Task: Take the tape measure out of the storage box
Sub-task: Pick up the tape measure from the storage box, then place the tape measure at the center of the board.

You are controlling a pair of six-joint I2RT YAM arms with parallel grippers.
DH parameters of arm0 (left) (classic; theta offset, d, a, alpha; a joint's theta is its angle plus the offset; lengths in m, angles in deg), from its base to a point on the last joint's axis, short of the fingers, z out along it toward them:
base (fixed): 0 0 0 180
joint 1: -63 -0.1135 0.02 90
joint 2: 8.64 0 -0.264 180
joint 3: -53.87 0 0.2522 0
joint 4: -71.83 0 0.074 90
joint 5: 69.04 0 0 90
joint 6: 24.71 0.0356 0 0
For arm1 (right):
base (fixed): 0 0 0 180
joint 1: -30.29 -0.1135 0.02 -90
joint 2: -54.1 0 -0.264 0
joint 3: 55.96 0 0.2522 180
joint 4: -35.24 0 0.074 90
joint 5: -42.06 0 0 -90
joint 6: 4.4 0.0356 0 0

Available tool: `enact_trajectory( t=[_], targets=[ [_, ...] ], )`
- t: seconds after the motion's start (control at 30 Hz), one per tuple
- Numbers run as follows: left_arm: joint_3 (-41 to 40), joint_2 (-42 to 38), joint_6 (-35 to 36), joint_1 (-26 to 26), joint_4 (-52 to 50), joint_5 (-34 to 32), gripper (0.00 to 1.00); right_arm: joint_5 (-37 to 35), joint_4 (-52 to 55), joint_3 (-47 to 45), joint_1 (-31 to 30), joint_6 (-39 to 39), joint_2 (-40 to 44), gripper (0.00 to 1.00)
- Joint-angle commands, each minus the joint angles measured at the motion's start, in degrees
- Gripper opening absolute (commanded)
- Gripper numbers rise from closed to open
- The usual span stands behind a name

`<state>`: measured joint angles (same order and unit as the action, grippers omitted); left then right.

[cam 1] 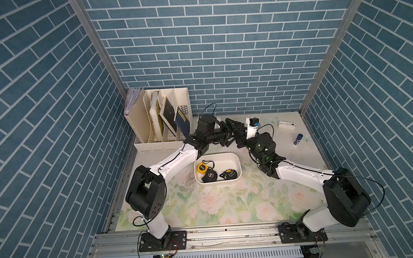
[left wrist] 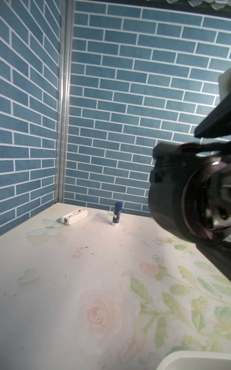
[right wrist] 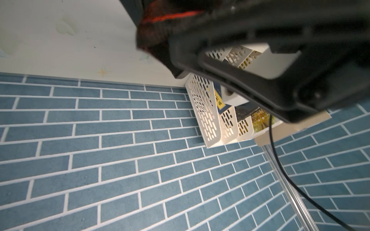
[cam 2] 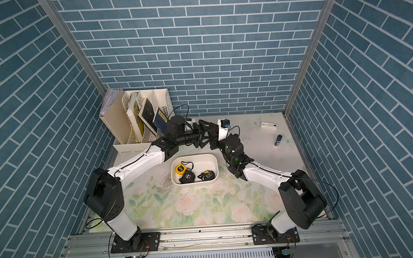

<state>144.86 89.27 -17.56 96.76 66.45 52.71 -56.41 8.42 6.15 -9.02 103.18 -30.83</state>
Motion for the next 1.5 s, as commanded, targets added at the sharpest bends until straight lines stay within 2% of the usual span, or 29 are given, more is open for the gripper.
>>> enact_trajectory(
  t=[0.0, 0.1, 0.17, 0.33, 0.43, 0.6, 0.73, 0.83, 1.07, 1.33, 1.47],
  targets=[
    [1.04, -2.70, 3.63, -1.05, -1.14, -1.07, 1.00, -4.63, 5.03, -0.38, 0.35, -2.76, 4.03, 0.00],
    [1.00, -2.32, 4.37, -1.42, -1.29, -0.51, 1.00, -9.26, 11.04, -0.28, 0.35, -3.90, 6.17, 0.00],
    [1.40, -2.14, 7.20, -2.18, -4.47, -1.30, 1.00, -16.15, 18.99, 1.48, 0.37, -4.14, 7.10, 0.00],
    [4.46, -1.49, 20.99, -3.85, -19.16, -10.50, 1.00, -31.51, 36.69, 2.61, 0.46, -2.78, 9.11, 0.00],
    [6.17, -0.73, 27.48, -3.86, -25.02, -16.50, 1.00, -35.50, 47.93, 4.02, 1.71, 2.34, 5.55, 0.00],
    [6.57, -0.77, 33.12, -3.85, -29.80, -24.78, 1.00, -36.20, 59.72, 7.36, 3.66, 9.50, -4.81, 0.00],
    [8.64, -0.58, 35.98, -3.86, -34.41, -29.80, 1.00, -35.58, 66.89, 12.51, 5.91, 12.84, -16.02, 0.00],
    [8.46, -1.46, 36.80, -3.84, -35.33, -32.32, 1.00, -34.37, 69.45, 15.10, 7.87, 14.00, -21.09, 0.00],
    [7.17, -1.71, 37.40, -3.82, -35.46, -33.19, 1.00, -34.16, 71.65, 16.36, 11.77, 15.34, -22.89, 0.00],
    [5.74, -1.60, 37.52, -3.88, -34.75, -33.27, 1.00, -35.91, 76.87, 17.64, 12.07, 17.39, -26.62, 0.00],
    [6.07, -1.73, 37.91, -3.86, -35.32, -33.93, 1.00, -33.46, 76.31, 17.65, 11.98, 16.15, -27.52, 0.00]
  ],
)
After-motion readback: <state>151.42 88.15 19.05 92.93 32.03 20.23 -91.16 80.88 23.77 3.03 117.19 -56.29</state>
